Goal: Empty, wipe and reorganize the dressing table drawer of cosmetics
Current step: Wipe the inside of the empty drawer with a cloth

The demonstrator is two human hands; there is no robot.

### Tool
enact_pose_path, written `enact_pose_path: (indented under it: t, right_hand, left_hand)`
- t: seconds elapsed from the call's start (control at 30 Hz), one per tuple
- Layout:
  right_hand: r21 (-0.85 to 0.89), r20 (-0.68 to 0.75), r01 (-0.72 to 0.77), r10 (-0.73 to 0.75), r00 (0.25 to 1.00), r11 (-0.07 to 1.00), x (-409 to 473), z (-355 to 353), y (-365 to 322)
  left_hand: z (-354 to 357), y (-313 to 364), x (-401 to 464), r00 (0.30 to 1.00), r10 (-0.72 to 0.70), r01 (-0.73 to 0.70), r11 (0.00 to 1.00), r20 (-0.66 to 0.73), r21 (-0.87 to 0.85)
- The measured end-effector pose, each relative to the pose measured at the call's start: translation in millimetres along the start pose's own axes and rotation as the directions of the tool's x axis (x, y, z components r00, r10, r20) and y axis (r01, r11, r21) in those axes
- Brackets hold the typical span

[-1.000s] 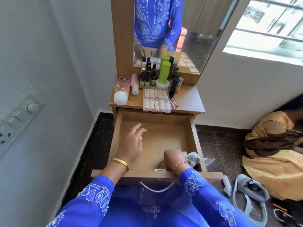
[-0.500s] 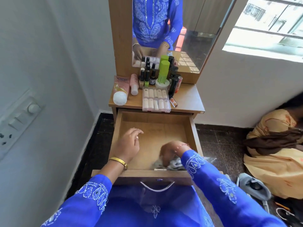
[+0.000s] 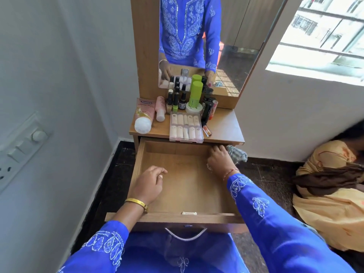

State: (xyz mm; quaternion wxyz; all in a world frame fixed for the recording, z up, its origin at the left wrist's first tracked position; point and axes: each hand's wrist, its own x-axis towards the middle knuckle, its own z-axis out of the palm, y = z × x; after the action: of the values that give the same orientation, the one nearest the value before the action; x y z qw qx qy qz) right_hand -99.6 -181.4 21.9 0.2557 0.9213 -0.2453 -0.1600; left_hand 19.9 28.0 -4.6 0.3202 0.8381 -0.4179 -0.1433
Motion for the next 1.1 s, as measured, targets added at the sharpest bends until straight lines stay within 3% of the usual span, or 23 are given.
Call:
enact_pose_path:
  t: [0.07,0.17,0.3,0.43,0.5,0.57,0.63,0.67,0.73,0.8,0.87,0.93,1.0,1.03,1.1]
  right_hand:
    - [0.103,0.109,0.019,-0.03,0.994,0.994,-3.5,-2.6,-12.8]
    - [0.219,0.272,-0.065,0.003,0.962,0.974,-15.1,-3.8,-34.5]
    - [0.33,0.578,-0.134,-0.088,0.811,0.934,-44.9,0.9,-53.2]
    - [0.478,0.573,-0.159,-0.17,0.801,0.864,-53.1,-6.4,-34.8]
    - [0.685,0.539,-0.263,-0.229,0.811,0.68,-48.8,-8.0,-19.8]
    - [0.866,0.453,-0.382,-0.182,0.873,0.323,-41.5,-4.8,-13.3]
    - [0.913,0.403,-0.404,0.035,0.915,0.051,-28.6,1.6,-17.3]
    - [0.919,0.393,-0.392,0.192,0.899,-0.044,-22.5,3.4,-22.6]
    - [0.906,0.424,-0.359,0.499,0.756,-0.225,-14.9,2.5,-31.1]
    - [0.883,0.469,-0.328,0.652,0.595,-0.336,-9.3,-3.3,-34.3]
    - [0.867,0.497,-0.325,0.681,0.537,-0.377,-0.3,-6.7,-35.9]
    - [0.832,0.555,-0.353,0.651,0.518,-0.428,13.2,-5.9,-38.7]
    - [0.814,0.581,-0.36,0.625,0.522,-0.456,27.4,-5.2,-44.9]
    - [0.826,0.564,-0.367,0.628,0.537,-0.428,33.6,-4.1,-50.8]
    - [0.881,0.467,-0.387,0.628,0.622,-0.272,38.9,-8.0,-69.0]
  left_hand:
    - [0.2,-0.4,0.8,1.0,-0.01,0.01,1.0,0.004,-0.011]
    - [-0.4,-1.2,0.3,1.0,-0.031,0.031,0.999,-0.003,-0.034]
    - [0.3,-1.1,1.5,0.999,-0.031,0.03,0.999,-0.012,-0.043]
    - [-1.5,-0.9,3.8,0.996,-0.027,0.018,0.995,-0.086,-0.096]
    - [-2.4,-1.3,4.5,0.991,-0.017,0.001,0.993,-0.132,-0.116]
    - [-3.1,-1.5,5.4,0.982,-0.007,-0.018,0.991,-0.187,-0.133]
    - [-4.0,-1.0,5.5,0.971,-0.009,-0.026,0.99,-0.239,-0.141]
    - [-5.2,-0.3,5.4,0.964,-0.016,-0.023,0.99,-0.264,-0.141]
    - [-6.3,0.6,5.2,0.948,-0.042,-0.002,0.99,-0.317,-0.138]
    - [-6.5,0.5,5.3,0.927,-0.104,0.054,0.988,-0.36,-0.146]
    - [-8.1,-0.4,6.8,0.903,-0.248,0.175,0.958,-0.35,-0.229]
    - [-10.7,-0.2,8.3,0.865,-0.436,0.345,0.877,-0.25,-0.336]
    - [-11.2,-0.5,7.9,0.844,-0.516,0.451,0.829,-0.146,-0.331]
    - [-10.8,-1.5,7.2,0.845,-0.523,0.471,0.827,-0.115,-0.307]
    - [-10.0,-4.1,7.7,0.838,-0.537,0.493,0.822,-0.1,-0.285]
